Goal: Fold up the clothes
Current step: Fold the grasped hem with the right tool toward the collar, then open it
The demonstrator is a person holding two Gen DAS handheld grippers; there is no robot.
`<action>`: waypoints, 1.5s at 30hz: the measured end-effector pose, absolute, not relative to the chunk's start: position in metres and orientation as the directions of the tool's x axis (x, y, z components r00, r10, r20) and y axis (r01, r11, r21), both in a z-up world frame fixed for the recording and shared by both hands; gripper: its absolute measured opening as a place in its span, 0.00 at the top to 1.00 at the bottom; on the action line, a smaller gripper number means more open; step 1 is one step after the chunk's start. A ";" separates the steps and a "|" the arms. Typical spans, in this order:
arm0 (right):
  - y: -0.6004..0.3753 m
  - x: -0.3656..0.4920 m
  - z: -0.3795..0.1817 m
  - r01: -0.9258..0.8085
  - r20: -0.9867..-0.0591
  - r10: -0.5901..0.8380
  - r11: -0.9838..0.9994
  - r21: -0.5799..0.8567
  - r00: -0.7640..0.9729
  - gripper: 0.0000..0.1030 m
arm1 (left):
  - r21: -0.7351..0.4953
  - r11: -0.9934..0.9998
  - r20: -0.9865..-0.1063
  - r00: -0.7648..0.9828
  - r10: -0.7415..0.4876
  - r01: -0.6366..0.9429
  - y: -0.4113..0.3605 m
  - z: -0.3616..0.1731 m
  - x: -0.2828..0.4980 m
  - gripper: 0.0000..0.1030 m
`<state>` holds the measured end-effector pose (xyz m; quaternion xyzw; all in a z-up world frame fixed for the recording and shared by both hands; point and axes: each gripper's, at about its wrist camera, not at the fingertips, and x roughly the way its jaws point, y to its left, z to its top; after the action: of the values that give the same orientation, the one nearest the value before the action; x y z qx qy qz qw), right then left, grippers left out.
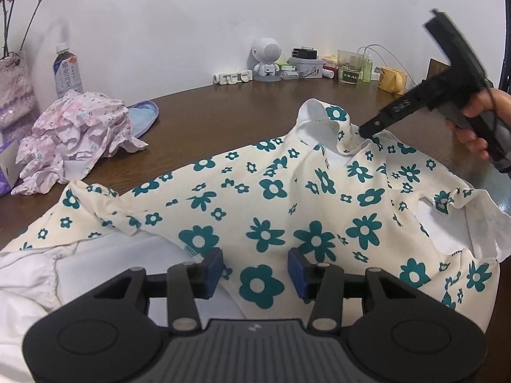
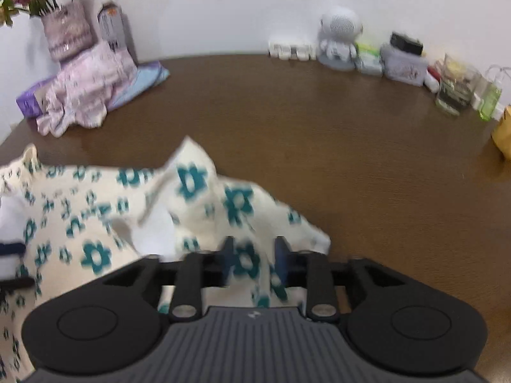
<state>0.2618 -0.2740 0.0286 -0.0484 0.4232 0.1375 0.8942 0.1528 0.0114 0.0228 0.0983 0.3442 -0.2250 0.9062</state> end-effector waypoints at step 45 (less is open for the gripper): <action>-0.273 0.155 0.025 -0.287 -0.854 0.102 0.956 -0.058 0.511 0.98 | 0.028 0.893 -0.641 0.693 -0.329 0.450 0.013 0.018 0.147 0.57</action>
<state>0.1551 -0.2726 0.0246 -0.0961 0.4815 0.1123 0.8639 0.1469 0.0133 0.0182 0.0918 0.3289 -0.2129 0.9155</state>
